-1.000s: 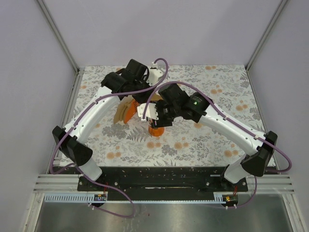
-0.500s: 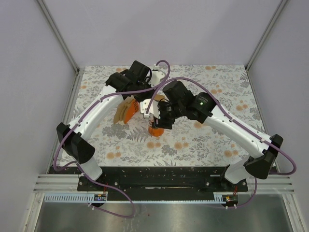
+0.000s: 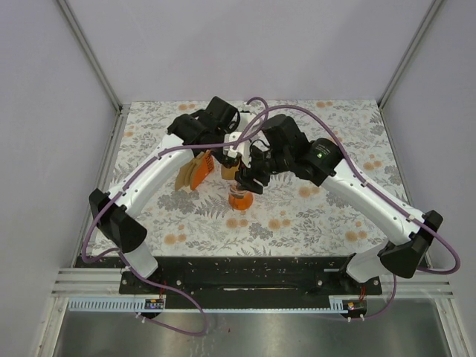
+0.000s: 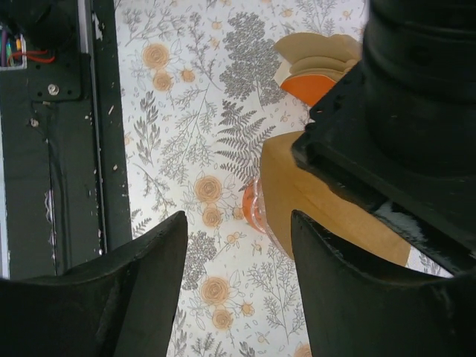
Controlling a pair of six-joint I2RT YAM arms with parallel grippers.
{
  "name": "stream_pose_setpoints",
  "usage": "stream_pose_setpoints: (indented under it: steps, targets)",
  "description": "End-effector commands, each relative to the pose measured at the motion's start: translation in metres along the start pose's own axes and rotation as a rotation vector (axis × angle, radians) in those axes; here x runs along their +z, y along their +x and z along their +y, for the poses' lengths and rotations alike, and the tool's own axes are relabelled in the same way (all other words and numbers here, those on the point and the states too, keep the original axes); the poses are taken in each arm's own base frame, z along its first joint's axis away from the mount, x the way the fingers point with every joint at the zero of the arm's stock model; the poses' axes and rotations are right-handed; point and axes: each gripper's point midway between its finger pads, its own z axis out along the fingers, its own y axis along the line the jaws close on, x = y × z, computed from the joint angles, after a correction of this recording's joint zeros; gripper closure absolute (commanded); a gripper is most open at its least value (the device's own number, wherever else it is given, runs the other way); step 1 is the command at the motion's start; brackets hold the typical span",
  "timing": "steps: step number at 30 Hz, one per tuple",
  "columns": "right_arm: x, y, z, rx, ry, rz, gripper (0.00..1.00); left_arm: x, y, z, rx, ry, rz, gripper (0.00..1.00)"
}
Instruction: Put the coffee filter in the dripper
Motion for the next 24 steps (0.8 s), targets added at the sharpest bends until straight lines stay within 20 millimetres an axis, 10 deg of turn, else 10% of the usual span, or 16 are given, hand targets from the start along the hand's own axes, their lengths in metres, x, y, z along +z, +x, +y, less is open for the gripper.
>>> stream_pose_setpoints:
  steps: [1, 14, 24]
  targets:
    - [-0.016, -0.026, -0.017, 0.068, 0.092, -0.108, 0.35, -0.004, -0.011, 0.008, 0.005, -0.059, -0.040, 0.56]
    - [-0.044, -0.024, -0.060, 0.352, 0.392, -0.141, 0.24, -0.044, -0.028, 0.010, 0.020, -0.089, -0.145, 0.18]
    - [-0.024, -0.011, -0.059, 0.374, 0.349, -0.099, 0.77, -0.080, -0.032, 0.021, -0.005, -0.104, -0.230, 0.04]
